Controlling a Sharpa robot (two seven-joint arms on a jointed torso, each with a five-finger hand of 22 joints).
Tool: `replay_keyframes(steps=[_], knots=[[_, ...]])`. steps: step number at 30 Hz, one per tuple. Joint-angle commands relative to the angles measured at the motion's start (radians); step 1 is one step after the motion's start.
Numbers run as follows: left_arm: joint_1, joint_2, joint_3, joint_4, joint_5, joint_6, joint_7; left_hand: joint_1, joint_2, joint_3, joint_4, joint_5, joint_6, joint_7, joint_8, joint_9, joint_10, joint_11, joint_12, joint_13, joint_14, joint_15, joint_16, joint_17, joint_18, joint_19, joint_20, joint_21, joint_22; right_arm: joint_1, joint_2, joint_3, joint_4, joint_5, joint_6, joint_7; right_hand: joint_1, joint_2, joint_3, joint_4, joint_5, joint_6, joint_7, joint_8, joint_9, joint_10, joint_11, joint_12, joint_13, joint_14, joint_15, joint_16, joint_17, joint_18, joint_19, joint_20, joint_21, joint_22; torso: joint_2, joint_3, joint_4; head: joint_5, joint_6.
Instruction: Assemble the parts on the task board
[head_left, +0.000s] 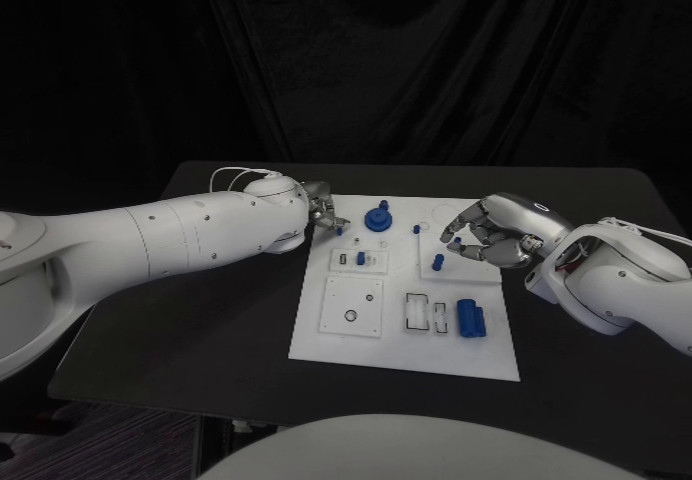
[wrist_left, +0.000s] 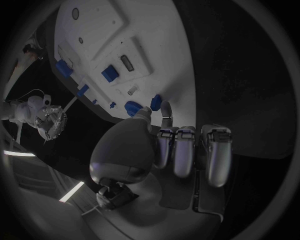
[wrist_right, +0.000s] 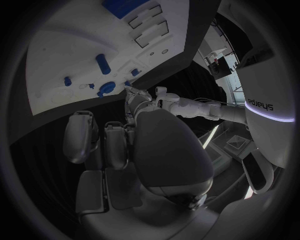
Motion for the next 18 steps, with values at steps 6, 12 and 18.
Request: replay_keyframes(steps=[6, 12, 18], knots=[[-0.003, 0.001, 0.001, 0.003, 0.000, 0.022, 0.014, 0.025, 0.000, 0.011, -0.011, 0.013, 0.003, -0.001, -0.009, 0.003, 0.105, -0.001, 0.004, 0.263, 0.106, 0.004, -0.004, 0.263, -0.006, 0.102, -0.007, -0.003, 0.263, -0.003, 0.003, 0.001, -0.001, -0.001, 0.006, -0.016, 0.000, 0.008, 0.005, 0.002, 0.007, 0.005, 0.000, -0.004, 0.002, -0.003, -0.002, -0.004, 0.079, 0.046, 0.003, -0.005, 0.080, 0.021, -0.009, -0.002, -0.009, 0.161, 0.000, 0.0001, 0.0000, 0.003, 0.000], [-0.003, 0.001, 0.001, 0.003, 0.000, 0.028, 0.014, 0.038, 0.000, 0.019, -0.016, 0.033, 0.003, -0.001, -0.014, 0.006, 0.105, -0.002, 0.004, 0.263, 0.106, 0.003, -0.004, 0.263, -0.006, 0.102, -0.007, -0.003, 0.263, -0.003, 0.004, 0.001, -0.002, -0.001, 0.007, -0.017, -0.001, 0.009, 0.005, 0.003, 0.009, 0.005, 0.000, -0.004, 0.002, -0.003, -0.002, -0.004, 0.080, 0.046, 0.003, -0.005, 0.081, 0.021, -0.008, -0.002, -0.008, 0.162, 0.001, -0.0004, 0.0000, 0.004, 0.000], [-0.003, 0.001, 0.001, 0.003, 0.000, 0.036, 0.012, 0.039, 0.001, 0.021, -0.016, 0.036, 0.003, -0.001, -0.014, 0.006, 0.105, -0.002, 0.004, 0.263, 0.106, 0.003, -0.004, 0.263, -0.006, 0.102, -0.007, -0.003, 0.263, -0.003, 0.005, 0.001, -0.003, -0.001, 0.009, -0.017, -0.001, 0.009, 0.005, 0.003, 0.009, 0.005, 0.000, -0.004, 0.002, -0.003, -0.002, -0.004, 0.080, 0.046, 0.003, -0.005, 0.081, 0.021, -0.008, -0.002, -0.008, 0.162, 0.001, -0.0002, 0.0002, 0.004, 0.000]])
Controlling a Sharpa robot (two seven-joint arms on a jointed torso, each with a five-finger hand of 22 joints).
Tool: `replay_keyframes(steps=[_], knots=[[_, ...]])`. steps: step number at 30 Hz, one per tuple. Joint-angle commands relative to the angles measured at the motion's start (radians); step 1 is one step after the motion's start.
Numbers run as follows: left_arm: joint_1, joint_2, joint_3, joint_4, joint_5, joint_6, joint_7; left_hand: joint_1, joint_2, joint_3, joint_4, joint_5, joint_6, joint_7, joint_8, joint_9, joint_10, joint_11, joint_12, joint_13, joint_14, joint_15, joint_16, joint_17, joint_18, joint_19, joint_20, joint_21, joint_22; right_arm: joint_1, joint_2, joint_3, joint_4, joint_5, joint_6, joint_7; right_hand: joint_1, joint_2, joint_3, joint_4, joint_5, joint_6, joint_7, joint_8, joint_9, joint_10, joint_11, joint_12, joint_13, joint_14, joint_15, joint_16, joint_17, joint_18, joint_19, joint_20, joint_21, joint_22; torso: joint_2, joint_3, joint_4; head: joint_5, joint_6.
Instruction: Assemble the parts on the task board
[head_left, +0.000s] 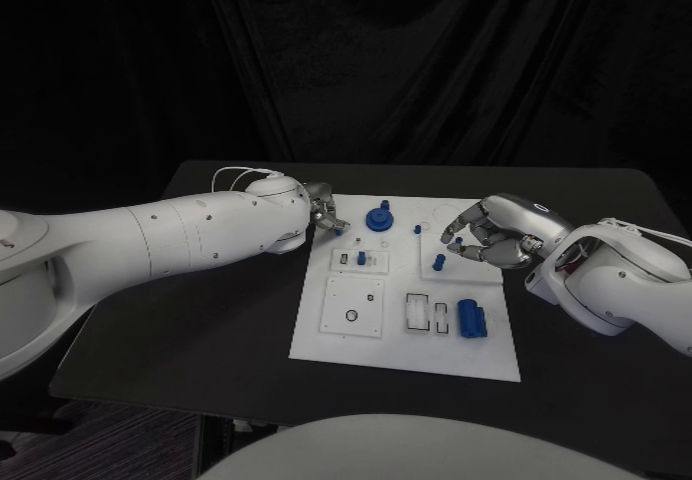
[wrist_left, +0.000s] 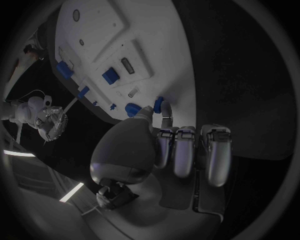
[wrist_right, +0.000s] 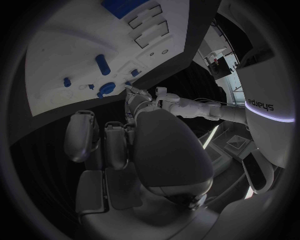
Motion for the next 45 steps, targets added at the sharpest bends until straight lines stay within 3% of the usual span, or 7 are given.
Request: replay_keyframes(steps=[1, 5, 10, 13, 19, 32, 45], knots=[[-0.003, 0.000, 0.001, 0.002, 0.000, 0.021, 0.011, 0.011, 0.003, 0.007, -0.002, 0.008, 0.003, -0.002, -0.004, 0.002, 0.105, -0.002, 0.004, 0.263, 0.106, 0.003, -0.004, 0.263, -0.006, 0.105, -0.004, -0.003, 0.263, -0.002, 0.001, 0.001, 0.000, -0.001, 0.006, -0.017, -0.001, 0.009, 0.005, 0.003, 0.004, 0.005, 0.000, -0.004, 0.001, -0.003, -0.002, -0.004, 0.080, 0.046, 0.003, -0.005, 0.081, 0.005, -0.005, 0.002, -0.003, 0.161, 0.000, 0.0000, 0.0003, 0.000, 0.000], [-0.003, 0.000, 0.001, 0.001, 0.000, 0.024, 0.011, 0.019, 0.003, 0.015, -0.005, 0.022, 0.003, -0.003, -0.007, 0.003, 0.105, -0.003, 0.004, 0.263, 0.106, 0.002, -0.004, 0.263, -0.006, 0.105, -0.004, -0.003, 0.263, -0.003, 0.001, 0.001, -0.001, -0.001, 0.007, -0.017, -0.001, 0.009, 0.006, 0.003, 0.005, 0.005, 0.000, -0.004, 0.001, -0.003, -0.002, -0.005, 0.080, 0.046, 0.003, -0.006, 0.080, 0.005, -0.005, 0.002, -0.004, 0.161, 0.000, -0.0002, 0.0001, 0.001, 0.000], [-0.003, -0.001, 0.001, 0.001, 0.000, 0.026, 0.011, 0.038, -0.001, 0.041, -0.012, 0.073, 0.004, -0.005, -0.015, 0.008, 0.105, -0.005, 0.004, 0.263, 0.106, 0.000, -0.004, 0.263, -0.006, 0.105, -0.005, -0.003, 0.263, -0.003, 0.001, 0.001, -0.001, -0.001, 0.007, -0.017, -0.002, 0.010, 0.006, 0.004, 0.006, 0.005, 0.000, -0.004, 0.002, -0.004, -0.002, -0.005, 0.079, 0.046, 0.003, -0.006, 0.080, 0.005, -0.005, 0.002, -0.004, 0.161, 0.000, -0.0001, 0.0001, 0.002, 0.000], [-0.004, -0.002, 0.001, 0.002, 0.000, 0.025, 0.011, 0.055, -0.013, 0.076, -0.020, 0.137, 0.005, -0.008, -0.023, 0.012, 0.105, -0.008, 0.004, 0.263, 0.106, -0.003, -0.004, 0.263, -0.006, 0.105, -0.006, -0.003, 0.263, -0.003, 0.001, 0.001, -0.002, 0.001, 0.008, -0.017, -0.002, 0.010, 0.006, 0.004, 0.006, 0.005, 0.000, -0.004, 0.002, -0.004, -0.002, -0.005, 0.079, 0.046, 0.003, -0.006, 0.080, 0.005, -0.005, 0.002, -0.004, 0.161, 0.000, -0.0002, 0.0004, 0.002, 0.000], [-0.004, -0.006, 0.001, 0.007, 0.000, 0.024, 0.011, 0.073, -0.040, 0.142, -0.035, 0.197, 0.008, -0.010, -0.031, 0.020, 0.105, -0.010, 0.004, 0.263, 0.106, -0.005, -0.004, 0.263, -0.006, 0.105, -0.007, -0.003, 0.263, -0.003, 0.001, 0.001, -0.002, 0.003, 0.009, -0.017, -0.002, 0.010, 0.006, 0.004, 0.006, 0.005, 0.000, -0.004, 0.002, -0.004, -0.002, -0.005, 0.079, 0.046, 0.003, -0.006, 0.080, 0.005, -0.005, 0.002, -0.004, 0.161, 0.000, -0.0003, 0.0001, 0.003, 0.000], [-0.004, -0.021, 0.001, 0.026, 0.049, 0.022, 0.003, 0.069, -0.099, 0.296, -0.074, 0.224, 0.009, -0.008, -0.042, 0.039, 0.105, -0.010, 0.004, 0.263, 0.106, -0.005, -0.004, 0.263, -0.006, 0.105, -0.006, -0.003, 0.263, -0.003, -0.001, 0.001, -0.003, 0.003, 0.011, -0.018, -0.003, 0.011, 0.006, 0.004, 0.008, 0.005, 0.000, -0.004, 0.002, -0.004, -0.003, -0.005, 0.079, 0.046, 0.003, -0.006, 0.080, 0.005, -0.006, 0.002, -0.006, 0.160, 0.000, -0.0002, 0.0004, 0.005, 0.000], [-0.004, -0.050, 0.001, 0.070, 0.054, -0.004, -0.005, 0.056, -0.109, 0.323, -0.079, 0.218, 0.013, -0.007, -0.043, 0.043, 0.105, -0.009, 0.004, 0.263, 0.106, -0.005, -0.004, 0.263, -0.006, 0.105, -0.006, -0.003, 0.263, -0.004, -0.003, 0.001, -0.003, 0.003, 0.015, -0.019, -0.003, 0.011, 0.006, 0.004, 0.010, 0.004, 0.000, -0.005, 0.002, -0.005, -0.003, -0.006, 0.078, 0.046, 0.003, -0.007, 0.079, 0.006, -0.006, 0.001, -0.007, 0.160, 0.000, -0.0002, 0.0004, 0.002, 0.000]])
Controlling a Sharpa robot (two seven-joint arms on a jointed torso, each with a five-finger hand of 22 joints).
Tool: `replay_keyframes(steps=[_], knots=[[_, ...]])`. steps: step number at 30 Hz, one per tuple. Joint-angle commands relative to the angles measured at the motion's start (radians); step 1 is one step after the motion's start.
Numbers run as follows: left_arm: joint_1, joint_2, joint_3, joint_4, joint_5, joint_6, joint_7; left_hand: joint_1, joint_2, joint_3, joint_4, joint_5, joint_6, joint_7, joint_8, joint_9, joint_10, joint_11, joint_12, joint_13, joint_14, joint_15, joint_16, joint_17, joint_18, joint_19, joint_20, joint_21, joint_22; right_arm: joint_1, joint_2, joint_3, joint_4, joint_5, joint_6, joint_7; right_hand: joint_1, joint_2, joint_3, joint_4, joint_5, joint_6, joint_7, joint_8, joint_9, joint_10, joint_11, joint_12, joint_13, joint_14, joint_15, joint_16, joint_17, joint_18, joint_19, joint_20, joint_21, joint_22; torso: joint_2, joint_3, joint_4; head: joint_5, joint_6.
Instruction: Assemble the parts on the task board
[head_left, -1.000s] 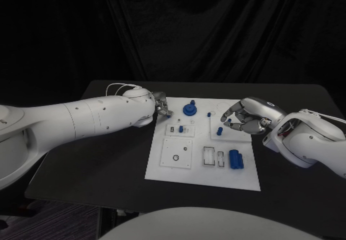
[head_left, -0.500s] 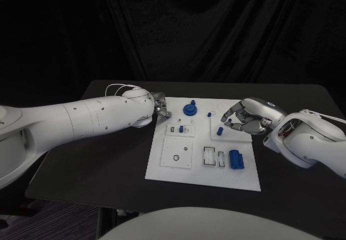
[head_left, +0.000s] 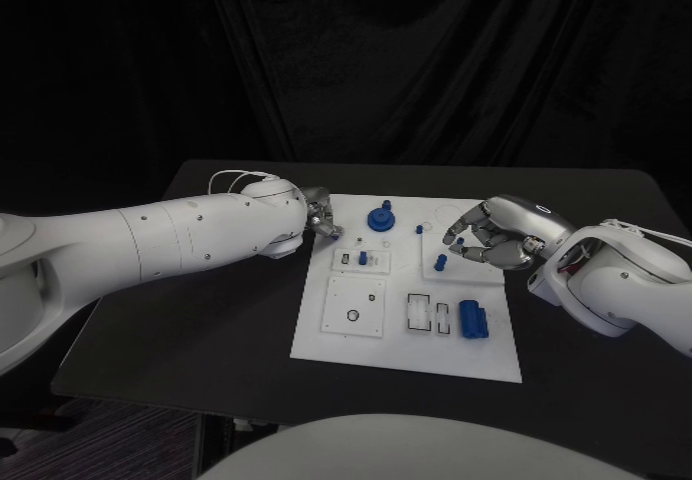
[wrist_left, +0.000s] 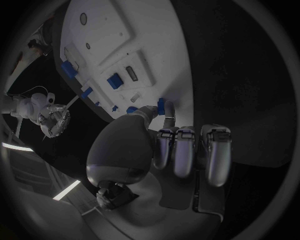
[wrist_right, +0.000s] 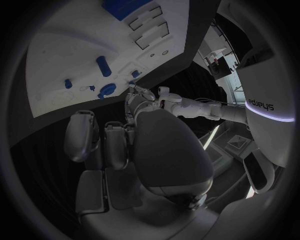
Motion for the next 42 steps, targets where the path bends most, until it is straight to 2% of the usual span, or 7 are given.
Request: replay_keyframes(steps=[1, 2, 4, 7, 13, 19, 42], knots=[[-0.002, -0.014, 0.001, 0.028, 0.012, -0.020, -0.001, -0.005, -0.007, 0.016, -0.009, -0.007, 0.007, -0.004, -0.005, 0.001, 0.105, -0.003, 0.004, 0.263, 0.106, -0.005, -0.004, 0.263, -0.006, 0.105, -0.006, -0.003, 0.263, -0.003, -0.003, 0.001, 0.001, 0.000, 0.007, -0.018, -0.003, 0.011, 0.004, 0.001, 0.006, 0.004, 0.000, -0.005, 0.001, -0.005, -0.003, -0.006, 0.078, 0.046, 0.003, -0.007, 0.079, 0.006, -0.006, 0.001, -0.003, 0.160, 0.000, 0.0002, 0.0003, -0.004, 0.000], [-0.002, -0.021, 0.001, 0.040, 0.015, -0.026, -0.002, -0.012, -0.011, 0.022, -0.009, -0.014, 0.009, -0.004, -0.005, 0.002, 0.105, -0.003, 0.004, 0.263, 0.106, -0.005, -0.004, 0.263, -0.006, 0.105, -0.006, -0.003, 0.263, -0.003, -0.003, 0.001, 0.001, 0.000, 0.007, -0.018, -0.003, 0.011, 0.004, 0.001, 0.006, 0.004, 0.000, -0.005, 0.001, -0.005, -0.003, -0.006, 0.078, 0.046, 0.003, -0.007, 0.079, 0.006, -0.006, 0.001, -0.003, 0.160, 0.000, 0.0002, 0.0002, -0.004, 0.000], [0.000, -0.034, 0.001, 0.064, 0.025, -0.036, -0.002, -0.028, -0.015, 0.038, -0.010, -0.059, 0.011, -0.004, -0.010, 0.003, 0.105, -0.003, 0.004, 0.263, 0.106, -0.005, -0.004, 0.263, -0.006, 0.105, -0.006, -0.003, 0.263, -0.003, -0.005, 0.001, 0.002, 0.000, 0.007, -0.019, -0.003, 0.011, 0.004, 0.001, 0.006, 0.004, 0.000, -0.005, 0.001, -0.005, -0.003, -0.006, 0.078, 0.046, 0.003, -0.007, 0.079, 0.006, -0.006, 0.001, -0.003, 0.160, 0.000, 0.0003, 0.0002, -0.005, 0.000], [0.002, -0.054, 0.001, 0.100, 0.036, -0.047, -0.002, -0.035, -0.016, 0.044, -0.011, -0.073, 0.012, -0.004, -0.014, 0.002, 0.105, -0.003, 0.004, 0.263, 0.106, -0.004, -0.004, 0.263, -0.006, 0.105, -0.006, -0.003, 0.263, -0.003, -0.007, 0.001, 0.002, 0.000, 0.008, -0.020, -0.003, 0.011, 0.004, 0.001, 0.006, 0.004, 0.000, -0.005, 0.001, -0.005, -0.003, -0.006, 0.078, 0.046, 0.003, -0.007, 0.079, 0.006, -0.006, 0.001, -0.003, 0.160, 0.001, 0.0001, 0.0006, -0.005, 0.000], [0.007, -0.088, 0.001, 0.171, 0.047, -0.070, 0.003, -0.038, -0.016, 0.048, -0.011, -0.080, 0.013, -0.004, -0.015, 0.003, 0.105, -0.002, 0.004, 0.263, 0.106, -0.004, -0.004, 0.263, -0.006, 0.105, -0.006, -0.003, 0.263, -0.003, -0.008, 0.001, 0.003, 0.000, 0.008, -0.022, -0.003, 0.011, 0.004, 0.001, 0.006, 0.004, 0.000, -0.005, 0.001, -0.005, -0.003, -0.006, 0.078, 0.046, 0.003, -0.007, 0.079, 0.006, -0.006, 0.001, -0.003, 0.160, 0.000, 0.0006, -0.0006, 0.002, 0.000], [0.008, -0.106, 0.001, 0.210, 0.049, -0.077, 0.000, -0.042, -0.015, 0.051, -0.010, -0.085, 0.016, -0.004, -0.014, 0.003, 0.105, -0.002, 0.004, 0.263, 0.106, -0.004, -0.004, 0.263, -0.006, 0.105, -0.006, -0.003, 0.263, -0.003, -0.009, 0.001, 0.004, 0.001, 0.010, -0.026, -0.003, 0.011, 0.004, 0.000, 0.007, 0.003, 0.000, -0.006, 0.001, -0.006, -0.003, -0.007, 0.076, 0.045, 0.003, -0.008, 0.077, 0.006, -0.006, 0.001, -0.004, 0.160, -0.001, 0.0007, 0.0001, 0.005, 0.000], [-0.011, -0.107, 0.001, 0.214, 0.050, -0.077, 0.004, -0.051, -0.009, 0.062, -0.008, -0.105, 0.017, -0.003, -0.016, 0.006, 0.105, -0.001, 0.004, 0.263, 0.106, -0.003, -0.004, 0.263, -0.006, 0.105, -0.005, -0.003, 0.263, -0.003, -0.005, 0.001, 0.005, 0.006, 0.015, -0.032, -0.003, 0.011, 0.004, 0.000, 0.008, 0.003, 0.000, -0.006, 0.002, -0.006, -0.003, -0.008, 0.076, 0.045, 0.003, -0.009, 0.076, 0.007, -0.007, 0.001, -0.007, 0.159, 0.001, -0.0005, -0.0002, 0.007, 0.000]])
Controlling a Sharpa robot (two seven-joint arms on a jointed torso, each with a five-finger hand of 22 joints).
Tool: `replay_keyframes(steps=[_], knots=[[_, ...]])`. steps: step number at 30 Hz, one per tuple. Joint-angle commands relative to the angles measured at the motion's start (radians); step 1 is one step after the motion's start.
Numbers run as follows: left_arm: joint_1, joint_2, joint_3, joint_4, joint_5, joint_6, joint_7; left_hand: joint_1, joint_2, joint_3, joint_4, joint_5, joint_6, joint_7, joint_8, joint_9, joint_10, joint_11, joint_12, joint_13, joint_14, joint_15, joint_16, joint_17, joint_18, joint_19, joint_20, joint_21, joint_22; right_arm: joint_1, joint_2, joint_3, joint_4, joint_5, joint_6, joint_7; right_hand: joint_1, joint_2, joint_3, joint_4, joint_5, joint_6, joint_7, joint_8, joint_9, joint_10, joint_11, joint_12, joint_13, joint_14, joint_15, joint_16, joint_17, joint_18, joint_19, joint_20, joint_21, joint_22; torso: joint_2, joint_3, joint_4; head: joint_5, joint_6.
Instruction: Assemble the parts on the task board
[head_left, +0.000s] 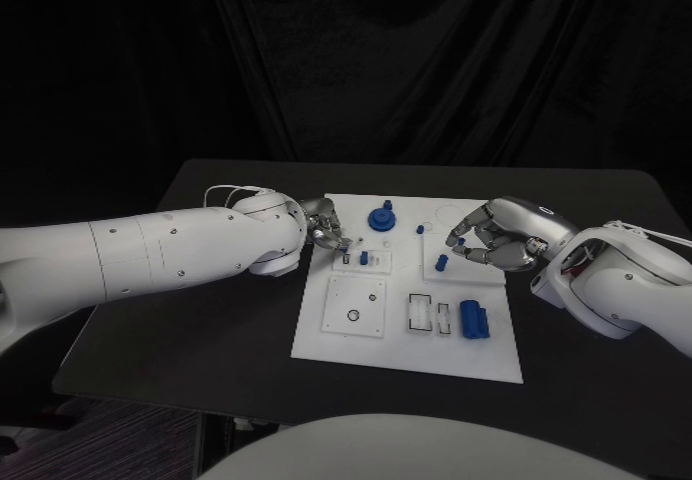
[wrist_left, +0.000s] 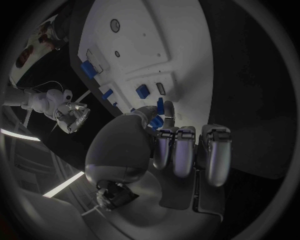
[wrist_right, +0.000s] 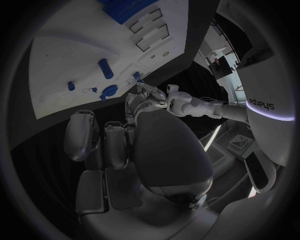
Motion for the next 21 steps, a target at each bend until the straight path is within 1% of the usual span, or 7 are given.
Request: replay_keyframes(steps=[1, 4, 10, 21], knots=[[-0.006, 0.000, 0.001, 0.004, 0.006, -0.009, 0.009, -0.010, 0.001, 0.005, 0.002, -0.002, 0.006, -0.003, -0.004, 0.001, 0.105, -0.001, 0.004, 0.263, 0.106, -0.003, -0.004, 0.263, -0.006, 0.105, -0.005, -0.003, 0.263, -0.002, 0.001, 0.001, 0.001, 0.002, 0.006, -0.019, 0.001, 0.008, 0.004, 0.000, 0.004, 0.003, 0.000, -0.006, 0.001, -0.006, -0.003, -0.004, 0.076, 0.045, 0.003, -0.005, 0.076, 0.007, -0.007, 0.001, -0.003, 0.159, 0.000, -0.0001, -0.0003, 0.002, 0.000], [-0.014, -0.002, 0.001, 0.005, 0.006, -0.011, 0.010, -0.011, 0.002, 0.007, 0.002, -0.005, 0.006, -0.003, -0.004, 0.001, 0.105, -0.001, 0.004, 0.263, 0.106, -0.003, -0.004, 0.263, -0.006, 0.105, -0.005, -0.003, 0.263, -0.002, 0.002, 0.001, 0.000, 0.002, 0.006, -0.019, 0.000, 0.008, 0.004, 0.000, 0.005, 0.004, 0.000, -0.005, 0.001, -0.007, -0.003, -0.004, 0.075, 0.044, 0.003, -0.005, 0.075, 0.007, -0.008, 0.001, -0.005, 0.159, -0.001, -0.0004, -0.0002, 0.002, 0.000], [-0.023, -0.003, 0.001, 0.007, 0.006, -0.011, 0.011, -0.014, 0.003, 0.008, 0.004, -0.008, 0.006, -0.002, -0.004, 0.002, 0.105, -0.001, 0.004, 0.263, 0.106, -0.003, -0.004, 0.263, -0.006, 0.105, -0.005, -0.003, 0.263, -0.002, 0.000, 0.001, 0.000, 0.002, 0.007, -0.020, 0.000, 0.008, 0.004, 0.000, 0.005, 0.004, 0.000, -0.005, 0.002, -0.008, -0.003, -0.005, 0.074, 0.044, 0.003, -0.007, 0.073, 0.008, -0.009, 0.001, -0.009, 0.158, -0.001, 0.0000, 0.0003, 0.000, 0.000], [-0.030, -0.014, 0.001, 0.025, 0.006, -0.012, 0.008, -0.017, 0.003, 0.009, 0.005, -0.012, 0.007, -0.002, -0.004, 0.002, 0.105, -0.001, 0.004, 0.263, 0.106, -0.003, -0.004, 0.263, -0.006, 0.105, -0.005, -0.003, 0.263, -0.003, 0.001, 0.001, -0.001, 0.006, 0.012, -0.023, 0.000, 0.008, 0.004, 0.000, 0.005, 0.004, 0.000, -0.005, 0.002, -0.013, -0.003, -0.010, 0.068, 0.041, 0.003, -0.014, 0.066, 0.010, -0.013, 0.001, -0.018, 0.155, -0.001, 0.0001, 0.0003, 0.002, 0.000]])
